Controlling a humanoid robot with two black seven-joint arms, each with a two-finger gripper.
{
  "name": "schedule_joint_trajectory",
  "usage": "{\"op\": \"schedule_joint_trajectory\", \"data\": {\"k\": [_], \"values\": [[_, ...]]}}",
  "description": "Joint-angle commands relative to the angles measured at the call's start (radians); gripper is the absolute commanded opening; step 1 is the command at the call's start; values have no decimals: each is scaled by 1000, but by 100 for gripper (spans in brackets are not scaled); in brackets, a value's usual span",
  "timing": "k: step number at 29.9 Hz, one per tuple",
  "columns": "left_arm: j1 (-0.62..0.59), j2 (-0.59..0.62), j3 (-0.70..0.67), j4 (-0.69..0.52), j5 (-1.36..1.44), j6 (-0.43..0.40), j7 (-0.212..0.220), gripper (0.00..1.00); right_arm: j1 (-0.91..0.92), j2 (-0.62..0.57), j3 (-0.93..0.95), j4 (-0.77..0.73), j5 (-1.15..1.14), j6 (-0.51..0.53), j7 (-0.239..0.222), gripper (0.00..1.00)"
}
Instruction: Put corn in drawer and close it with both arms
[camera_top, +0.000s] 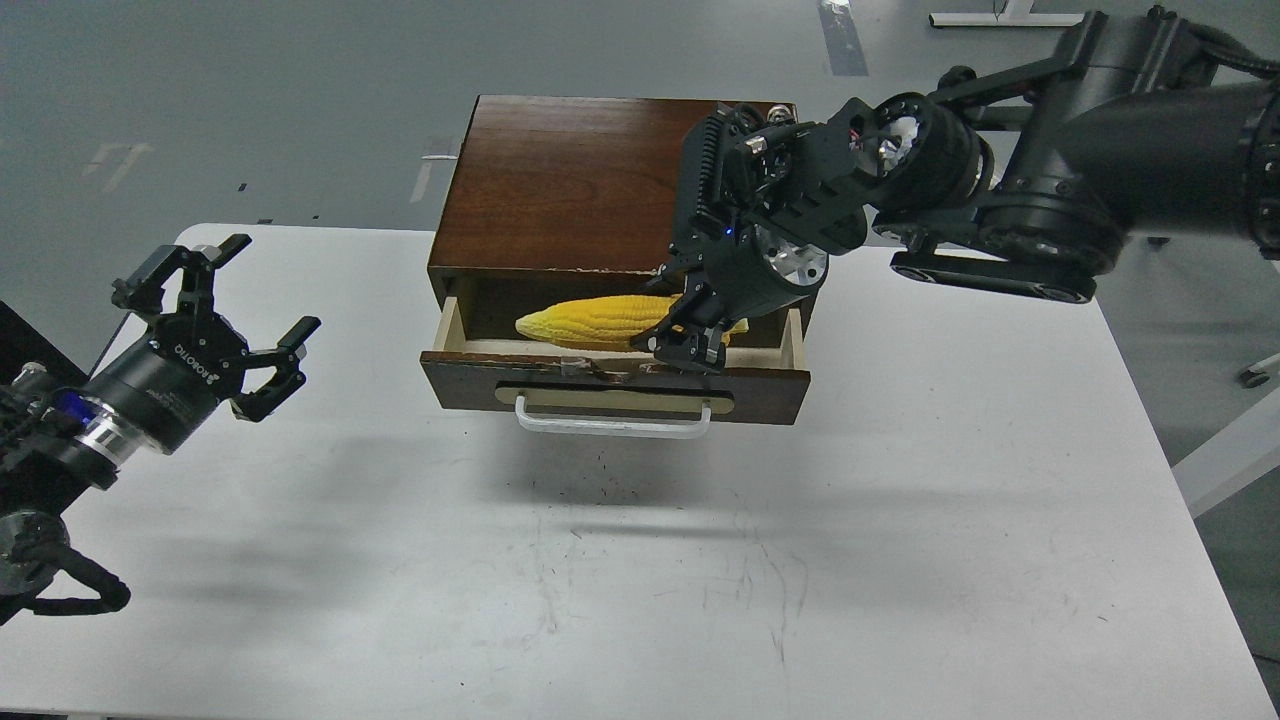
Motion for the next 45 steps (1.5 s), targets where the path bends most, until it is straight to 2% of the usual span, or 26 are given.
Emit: {"op": "schedule_joint_trajectory", "data": {"k": [1, 3, 10, 13, 20, 25, 30, 33, 37, 39, 41, 45], "values": [[0, -2, -1, 1, 0, 0, 0, 99, 0, 0, 0, 0, 0, 0, 0, 53], [0, -2, -1, 1, 0, 0, 0, 99, 0, -2, 0, 0, -1, 0, 0, 55], [0, -2, -9, 1, 0, 0, 0, 99, 1, -3, 0, 6, 2, -2, 0, 72], [0, 0, -9, 1, 0, 0, 0, 99, 6, -6, 0, 9, 5, -3, 0, 76], [0, 5, -11, 1, 0, 0, 0, 99, 32, -32, 20, 17, 25, -26, 0, 77], [0, 5, -11, 1, 0, 0, 0, 99, 52, -132, 89, 17, 186, -32, 0, 82], [0, 3, -9, 1, 0, 0, 0, 99, 33, -267, 155, 20, 425, -26, 0, 94], [0, 2, -9, 1, 0, 0, 0, 99, -48, -360, 193, 25, 615, -26, 0, 95], [0, 0, -9, 1, 0, 0, 0, 99, -189, -472, 319, 36, 750, -25, 0, 95], [0, -2, -9, 1, 0, 0, 0, 99, -348, -546, 464, 45, 831, -23, 0, 95], [0, -2, -9, 1, 0, 0, 0, 99, -436, -577, 547, 46, 872, -20, 0, 95], [-6, 0, -8, 5, 0, 0, 0, 99, -736, -624, 809, 42, 1025, -20, 0, 95]]}}
